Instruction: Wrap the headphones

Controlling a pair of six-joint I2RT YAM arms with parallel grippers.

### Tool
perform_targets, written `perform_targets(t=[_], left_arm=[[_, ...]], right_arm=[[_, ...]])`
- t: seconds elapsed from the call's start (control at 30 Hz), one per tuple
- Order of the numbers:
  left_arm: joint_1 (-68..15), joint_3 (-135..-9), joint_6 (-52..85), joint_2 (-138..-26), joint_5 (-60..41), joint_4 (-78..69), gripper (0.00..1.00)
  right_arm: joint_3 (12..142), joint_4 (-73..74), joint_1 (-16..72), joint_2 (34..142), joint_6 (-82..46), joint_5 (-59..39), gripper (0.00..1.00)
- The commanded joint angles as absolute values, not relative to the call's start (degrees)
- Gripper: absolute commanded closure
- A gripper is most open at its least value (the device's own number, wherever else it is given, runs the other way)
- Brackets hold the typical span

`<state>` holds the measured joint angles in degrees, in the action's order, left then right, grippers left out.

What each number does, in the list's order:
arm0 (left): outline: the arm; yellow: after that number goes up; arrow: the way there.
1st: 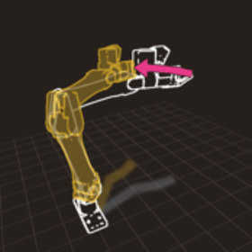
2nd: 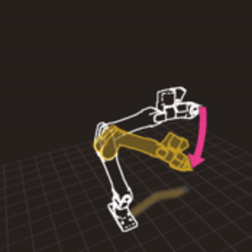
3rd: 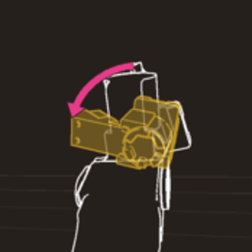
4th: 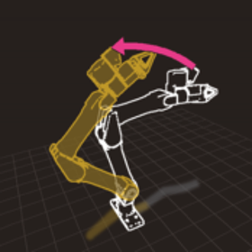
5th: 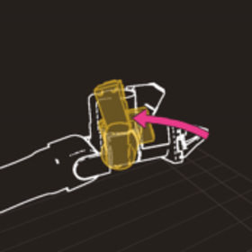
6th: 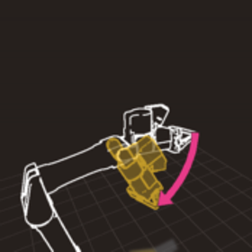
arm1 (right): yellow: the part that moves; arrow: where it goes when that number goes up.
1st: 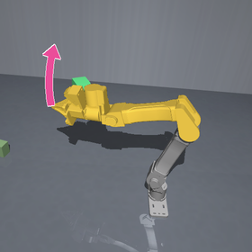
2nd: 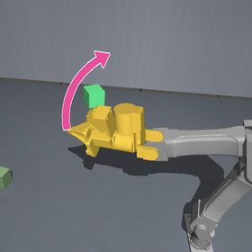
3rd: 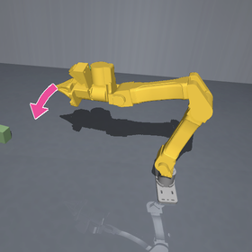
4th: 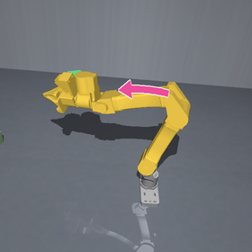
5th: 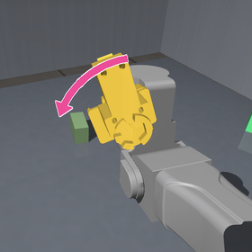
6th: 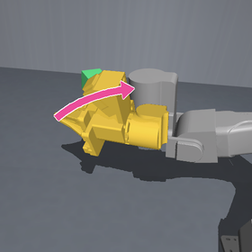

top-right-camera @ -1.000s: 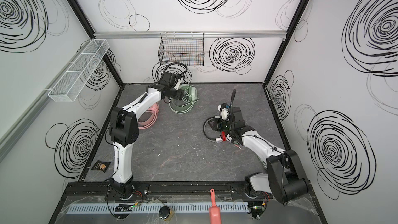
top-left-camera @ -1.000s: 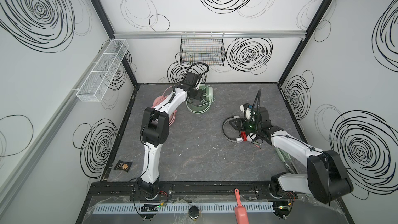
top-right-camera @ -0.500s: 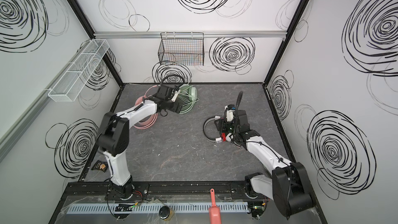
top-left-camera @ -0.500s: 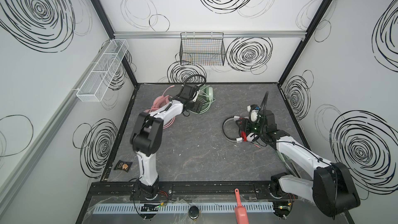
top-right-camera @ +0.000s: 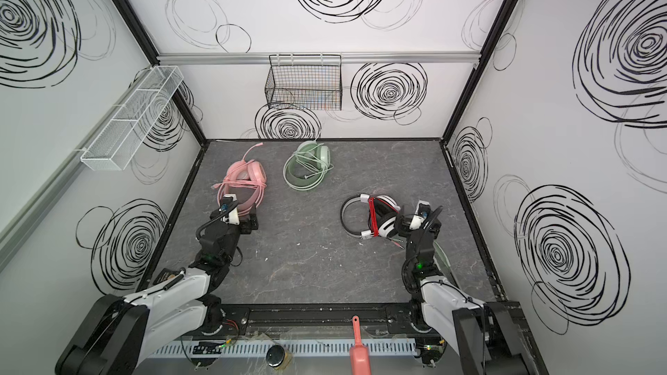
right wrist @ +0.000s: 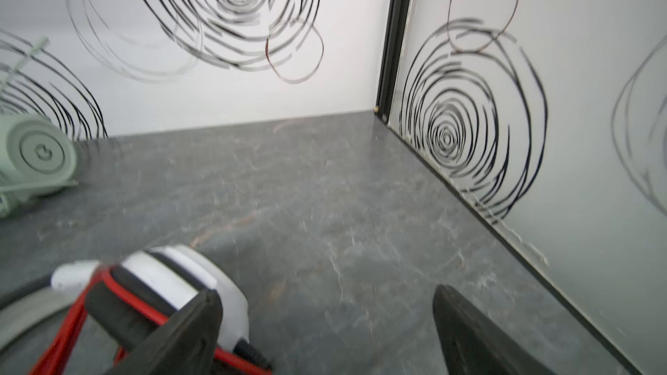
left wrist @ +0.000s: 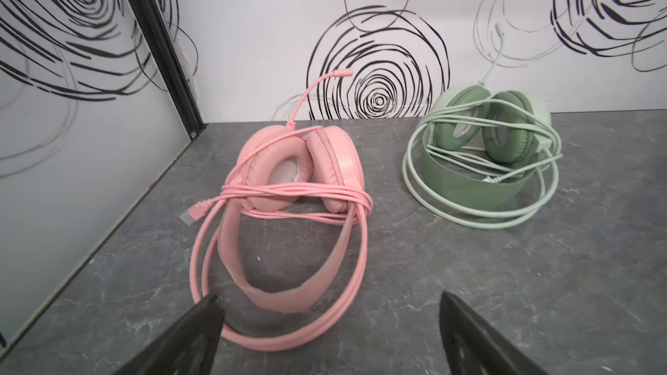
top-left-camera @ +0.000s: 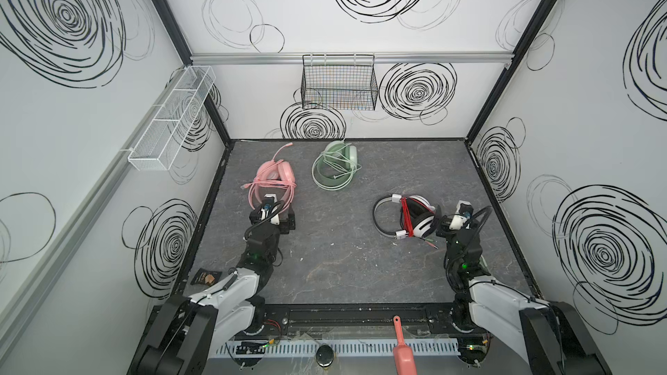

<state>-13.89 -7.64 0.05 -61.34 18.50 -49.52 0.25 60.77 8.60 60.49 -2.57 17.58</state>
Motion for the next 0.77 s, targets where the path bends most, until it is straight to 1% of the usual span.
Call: perform_targets(t=[0.0,0.07,0.1,0.17,0.2,0.23,0.27,0.33,0.37,0.4,0.43,0.6,0.73], left_arm=[[-12.1,-6.3,-4.3,-66.5,22.1,-68.8,0.04],[-9.9,-3.9,-2.1,-72.8,19.2,-79.7,0.04],[-9.5,-3.6,-2.2,-76.3,18.7,-83.4,0.04],[-8.9,-3.2,-2.6,-82.0,17.0,-90.3,0.04],[-8.3,-3.2,-2.5,-85.0,14.9,-92.7,0.04],[-7.7,-3.6,-3.0,-88.3,13.1,-96.1,0.04],[-7.5,-4.0,-3.0,-88.7,12.8,-96.6,0.04],[-6.6,-8.5,-1.4,-84.4,11.4,-80.9,0.04],[-5.4,-11.2,-0.8,-84.6,8.6,-75.7,0.04],[-3.5,-10.4,0.0,-85.2,5.3,-78.4,0.04],[-3.2,-10.0,0.1,-85.9,4.8,-80.2,0.04],[-4.0,-10.0,-0.2,-85.7,6.2,-79.8,0.04],[-3.8,-10.1,-0.2,-85.7,6.0,-79.8,0.04]], right_arm=[[-4.0,83.5,7.4,68.6,0.7,19.2,0.04],[-3.3,88.1,6.0,75.0,-0.8,17.8,0.03],[-3.2,92.2,5.4,79.1,-0.3,16.9,0.0],[-1.3,93.2,5.8,83.5,0.9,17.4,0.0],[0.3,90.6,6.3,83.8,0.5,19.5,0.0],[2.0,85.8,5.8,83.1,-0.7,19.2,0.0],[3.7,81.4,5.0,82.2,-1.8,17.9,0.0],[7.1,76.1,3.3,83.1,-2.5,15.3,0.0],[8.4,73.9,2.7,83.4,-2.9,13.8,0.0],[9.0,72.5,2.0,83.3,-3.2,12.6,0.0],[9.0,72.7,2.0,83.4,-3.2,12.6,0.0],[10.3,70.8,1.5,84.1,-3.2,11.6,0.0],[8.8,72.9,1.7,83.4,-3.3,12.6,0.0]])
